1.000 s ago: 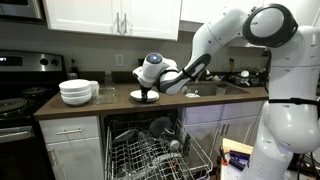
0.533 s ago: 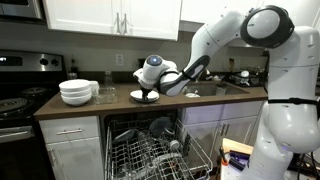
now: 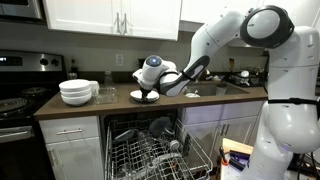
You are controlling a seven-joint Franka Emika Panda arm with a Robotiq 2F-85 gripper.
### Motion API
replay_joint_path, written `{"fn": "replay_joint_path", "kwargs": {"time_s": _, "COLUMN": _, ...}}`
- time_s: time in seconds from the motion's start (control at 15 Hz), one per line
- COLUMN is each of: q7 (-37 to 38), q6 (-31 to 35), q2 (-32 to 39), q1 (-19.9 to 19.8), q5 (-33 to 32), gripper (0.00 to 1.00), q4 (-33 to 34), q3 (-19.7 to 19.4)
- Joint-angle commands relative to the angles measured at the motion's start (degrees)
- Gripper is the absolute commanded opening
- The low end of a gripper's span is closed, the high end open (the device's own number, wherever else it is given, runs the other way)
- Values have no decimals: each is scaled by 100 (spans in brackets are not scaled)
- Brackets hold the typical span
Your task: Take the top white plate and put it in the dishwasher
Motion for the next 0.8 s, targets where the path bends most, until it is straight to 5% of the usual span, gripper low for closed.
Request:
{"fn": "replay_joint_path", "kwargs": {"time_s": 0.0, "q7": 2, "q6": -111, "q2": 13, "q1": 57, "q5": -202, "gripper": 10, "q4": 69, "q3": -18}}
{"fn": "replay_joint_path", "kwargs": {"time_s": 0.07, "q7": -28, "q6": -77, "q2": 16, "q1": 49, "q5": -221, "gripper": 31, "q4": 65, "q3": -22}}
{"fn": "replay_joint_path", "kwargs": {"time_s": 0.6, "q7": 126, "q6": -127, "q2": 91, "q1": 89, "q5": -670, "gripper": 76, "q4": 151, "q3": -99}}
{"fn": "replay_joint_path", "kwargs": {"time_s": 0.73, "q7": 152, "q6": -128, "q2": 126, "q1": 98, "q5": -762, "gripper": 80, "q4": 172, "q3": -100}}
